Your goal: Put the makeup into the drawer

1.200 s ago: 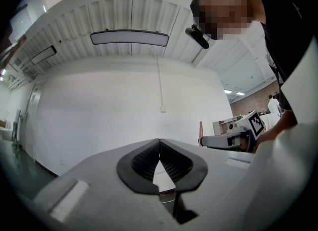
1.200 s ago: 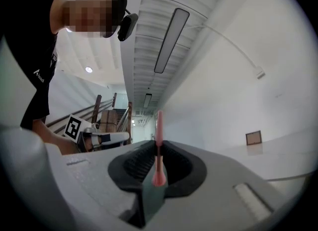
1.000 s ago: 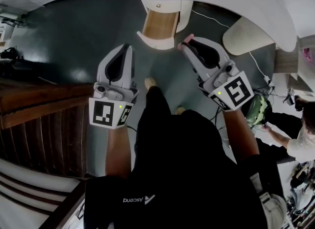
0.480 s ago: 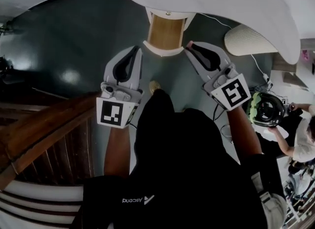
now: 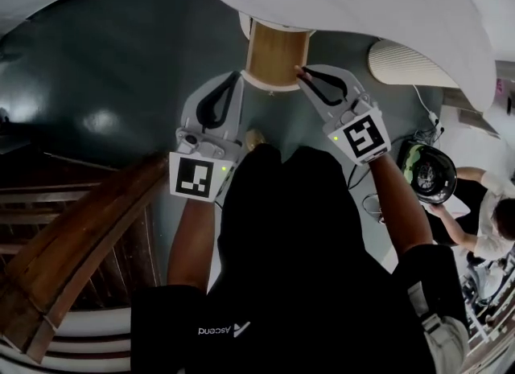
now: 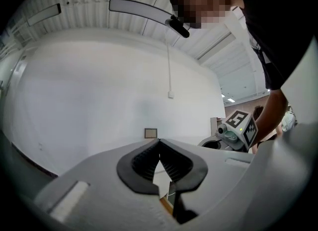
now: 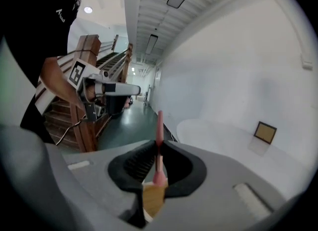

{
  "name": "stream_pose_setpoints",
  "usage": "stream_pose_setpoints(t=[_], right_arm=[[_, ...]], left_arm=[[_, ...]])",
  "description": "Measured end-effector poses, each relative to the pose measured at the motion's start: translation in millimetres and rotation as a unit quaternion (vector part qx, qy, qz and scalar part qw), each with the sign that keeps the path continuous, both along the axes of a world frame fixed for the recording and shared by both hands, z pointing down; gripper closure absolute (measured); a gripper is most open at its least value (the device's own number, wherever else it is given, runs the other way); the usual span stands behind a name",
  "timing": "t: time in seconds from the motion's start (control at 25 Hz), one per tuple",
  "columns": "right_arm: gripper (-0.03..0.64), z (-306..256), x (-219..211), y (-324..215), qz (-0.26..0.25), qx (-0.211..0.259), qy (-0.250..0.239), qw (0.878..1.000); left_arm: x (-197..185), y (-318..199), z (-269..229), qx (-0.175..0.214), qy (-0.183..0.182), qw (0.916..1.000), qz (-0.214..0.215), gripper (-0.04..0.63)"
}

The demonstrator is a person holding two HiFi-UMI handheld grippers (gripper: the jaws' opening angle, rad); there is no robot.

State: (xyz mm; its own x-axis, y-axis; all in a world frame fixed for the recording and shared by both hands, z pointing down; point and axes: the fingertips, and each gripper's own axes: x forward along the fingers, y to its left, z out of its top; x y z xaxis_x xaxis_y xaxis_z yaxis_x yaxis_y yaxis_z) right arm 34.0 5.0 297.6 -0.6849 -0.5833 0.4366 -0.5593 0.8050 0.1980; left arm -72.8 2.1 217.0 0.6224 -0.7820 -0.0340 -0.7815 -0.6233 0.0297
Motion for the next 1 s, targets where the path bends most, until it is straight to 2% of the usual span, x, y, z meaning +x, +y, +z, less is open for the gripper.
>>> stream_pose_setpoints(t=[0.2,0.36,0.48,0.68,1.0], right_arm=[[0.565,54.2,0.9,-29.7,-0.022,-0.028,0.062,0.997],[0.565,103.7,-5.1,-50.4,-0.054,-0.038,0.112,0.992],[0.565,141.5,-5.0,-66.5,-0.071,-0.046,0.167,0.982],[0.565,208.2,-10.8,-85.3,-0.107,-0.061,0.232,0.965],[0.565,305.6,-14.7,-110.7,-0.14,-0.097,0.297,0.94]], left_arm=[[7.7,-19.6,27.7,-0.016,0.0,0.9999,-0.003,0.584],[3.3,-33.2,53.0,-0.029,-0.004,0.9993,-0.023,0.584],[-0.2,-44.6,69.4,-0.035,-0.003,0.9985,-0.042,0.584],[-6.2,-57.7,104.0,-0.042,-0.009,0.9973,-0.059,0.584],[-17.5,-75.8,165.4,-0.06,-0.016,0.9951,-0.077,0.584]])
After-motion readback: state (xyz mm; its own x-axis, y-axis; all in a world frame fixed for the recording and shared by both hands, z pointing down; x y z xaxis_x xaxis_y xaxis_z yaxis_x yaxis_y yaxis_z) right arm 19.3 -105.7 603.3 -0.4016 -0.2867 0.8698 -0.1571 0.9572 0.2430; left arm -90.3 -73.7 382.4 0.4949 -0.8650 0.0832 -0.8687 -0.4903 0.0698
